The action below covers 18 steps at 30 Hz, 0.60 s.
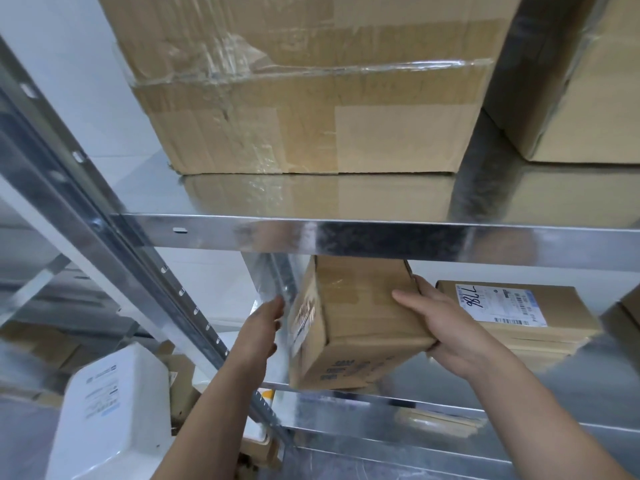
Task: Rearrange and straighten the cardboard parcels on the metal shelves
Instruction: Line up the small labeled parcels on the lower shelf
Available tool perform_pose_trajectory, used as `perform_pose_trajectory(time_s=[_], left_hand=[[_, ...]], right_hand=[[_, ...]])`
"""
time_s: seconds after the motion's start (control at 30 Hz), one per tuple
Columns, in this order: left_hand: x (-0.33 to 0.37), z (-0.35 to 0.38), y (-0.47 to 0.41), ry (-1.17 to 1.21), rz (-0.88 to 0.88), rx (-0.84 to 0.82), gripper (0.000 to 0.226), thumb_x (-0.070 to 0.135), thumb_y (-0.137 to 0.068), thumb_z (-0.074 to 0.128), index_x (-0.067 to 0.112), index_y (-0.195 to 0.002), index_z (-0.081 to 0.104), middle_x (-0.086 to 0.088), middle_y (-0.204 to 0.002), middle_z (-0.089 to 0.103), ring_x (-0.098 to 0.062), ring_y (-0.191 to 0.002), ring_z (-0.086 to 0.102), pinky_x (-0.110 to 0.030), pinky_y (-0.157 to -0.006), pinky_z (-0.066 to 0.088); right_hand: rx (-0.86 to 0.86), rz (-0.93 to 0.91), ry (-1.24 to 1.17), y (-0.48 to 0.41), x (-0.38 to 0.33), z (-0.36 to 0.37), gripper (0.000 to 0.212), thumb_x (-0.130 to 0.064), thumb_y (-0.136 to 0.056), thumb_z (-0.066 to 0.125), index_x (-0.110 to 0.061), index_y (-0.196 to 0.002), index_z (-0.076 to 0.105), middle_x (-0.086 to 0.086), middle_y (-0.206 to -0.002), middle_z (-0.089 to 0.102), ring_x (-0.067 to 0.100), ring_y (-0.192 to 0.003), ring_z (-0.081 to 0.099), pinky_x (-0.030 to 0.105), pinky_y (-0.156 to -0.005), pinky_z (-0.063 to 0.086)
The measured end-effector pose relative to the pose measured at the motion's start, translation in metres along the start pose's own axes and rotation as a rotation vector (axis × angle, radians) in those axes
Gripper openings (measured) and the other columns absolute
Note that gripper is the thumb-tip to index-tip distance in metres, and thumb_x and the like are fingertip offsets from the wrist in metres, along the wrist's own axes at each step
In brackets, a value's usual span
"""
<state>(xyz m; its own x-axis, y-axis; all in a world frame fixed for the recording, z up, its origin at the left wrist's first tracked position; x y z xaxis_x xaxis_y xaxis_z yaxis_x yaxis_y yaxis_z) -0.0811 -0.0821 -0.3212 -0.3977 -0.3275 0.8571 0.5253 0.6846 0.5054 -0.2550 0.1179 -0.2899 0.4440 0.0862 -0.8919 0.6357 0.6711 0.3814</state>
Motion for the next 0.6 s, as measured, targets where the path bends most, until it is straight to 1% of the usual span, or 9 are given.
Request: perform_pose_trajectory(time_s=[0.03,0.07,0.13,0.2,0.3,0.4,0.47,0.53,0.6], left_hand=[[-0.011,-0.005,-0.002,-0.021,-0.046,0.042,0.046,0.049,-0.105,0.042,0.021,-0.140,0.053,-0.003,-0.149,0.051,-0.024,-0.132,0.049,-0.044,-0.109,0.038],[-0.022,-0.008,-0.004,-0.029,-0.088,0.060,0.046,0.051,-0.105,0.042,0.022,-0.139,0.053,-0.005,-0.148,0.052,-0.025,-0.129,0.051,-0.044,-0.108,0.039],[-0.040,-0.008,-0.007,0.017,-0.177,0.046,0.047,0.058,-0.103,0.041,0.022,-0.125,0.061,-0.004,-0.130,0.064,-0.023,-0.113,0.059,-0.043,-0.097,0.044],[-0.053,-0.005,-0.011,0.144,-0.253,-0.010,0.054,0.065,-0.099,0.044,0.021,-0.120,0.068,-0.004,-0.115,0.073,-0.026,-0.108,0.066,-0.044,-0.094,0.052],[-0.051,-0.009,-0.012,0.280,-0.225,0.001,0.052,0.064,-0.097,0.047,0.025,-0.122,0.070,-0.005,-0.116,0.076,-0.029,-0.110,0.069,-0.050,-0.096,0.054],[-0.034,-0.012,-0.007,0.341,-0.096,0.042,0.044,0.052,-0.104,0.043,0.019,-0.115,0.070,-0.005,-0.111,0.074,-0.021,-0.104,0.067,-0.042,-0.085,0.053],[-0.026,-0.014,-0.005,0.389,-0.050,0.042,0.045,0.049,-0.107,0.037,0.016,-0.117,0.066,-0.004,-0.111,0.071,-0.018,-0.102,0.065,-0.038,-0.080,0.050],[-0.023,-0.016,-0.008,0.432,-0.038,0.034,0.047,0.051,-0.107,0.034,0.017,-0.128,0.059,-0.003,-0.119,0.068,-0.020,-0.113,0.063,-0.039,-0.091,0.048],[-0.021,-0.018,-0.009,0.475,-0.029,0.051,0.045,0.052,-0.106,0.038,0.018,-0.130,0.056,0.001,-0.119,0.067,-0.017,-0.113,0.062,-0.040,-0.097,0.046]], right_hand=[[-0.024,0.004,-0.066,0.001,0.003,-0.004,0.036,-0.020,-0.089,0.068,-0.022,-0.125,0.067,0.003,-0.113,0.077,0.020,-0.096,0.072,0.031,-0.075,0.054],[-0.055,0.016,-0.129,0.004,0.005,-0.005,0.040,-0.021,-0.085,0.068,-0.021,-0.125,0.068,0.005,-0.114,0.077,0.020,-0.094,0.072,0.029,-0.071,0.055],[-0.122,0.034,-0.207,0.007,0.011,-0.007,0.044,-0.021,-0.083,0.065,-0.019,-0.127,0.068,0.008,-0.117,0.075,0.020,-0.092,0.073,0.025,-0.066,0.057],[-0.163,0.050,-0.216,0.008,0.019,-0.009,0.044,-0.017,-0.085,0.062,-0.019,-0.129,0.068,0.011,-0.120,0.074,0.021,-0.093,0.073,0.026,-0.065,0.059],[-0.119,0.037,-0.205,0.004,0.026,-0.020,0.047,-0.016,-0.086,0.062,-0.021,-0.132,0.065,0.008,-0.117,0.074,0.019,-0.094,0.072,0.027,-0.067,0.059],[-0.013,-0.021,-0.072,0.000,0.024,-0.035,0.043,-0.017,-0.092,0.063,-0.028,-0.133,0.062,-0.003,-0.111,0.077,0.012,-0.102,0.069,0.026,-0.079,0.053],[0.059,-0.048,0.078,-0.002,0.024,-0.042,0.037,-0.015,-0.100,0.059,-0.036,-0.131,0.061,-0.003,-0.109,0.073,0.011,-0.100,0.066,0.026,-0.081,0.049],[0.123,-0.073,0.211,-0.006,0.027,-0.051,0.039,-0.016,-0.102,0.060,-0.038,-0.133,0.060,0.006,-0.116,0.066,0.019,-0.107,0.063,0.030,-0.088,0.047],[0.182,-0.102,0.294,-0.008,0.029,-0.054,0.037,-0.019,-0.101,0.062,-0.036,-0.134,0.060,0.010,-0.114,0.063,0.026,-0.110,0.061,0.035,-0.091,0.047]])
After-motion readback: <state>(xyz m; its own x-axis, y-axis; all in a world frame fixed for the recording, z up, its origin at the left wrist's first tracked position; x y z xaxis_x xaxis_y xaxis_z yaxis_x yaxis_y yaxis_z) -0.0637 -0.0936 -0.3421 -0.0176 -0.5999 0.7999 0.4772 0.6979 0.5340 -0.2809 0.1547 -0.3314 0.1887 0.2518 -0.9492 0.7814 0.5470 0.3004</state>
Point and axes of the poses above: each hand's wrist, its own y-axis away from the middle knuckle, its own z-axis out of the palm, x = y × z, the point moved 8 cm from there along -y, towards the middle knuckle
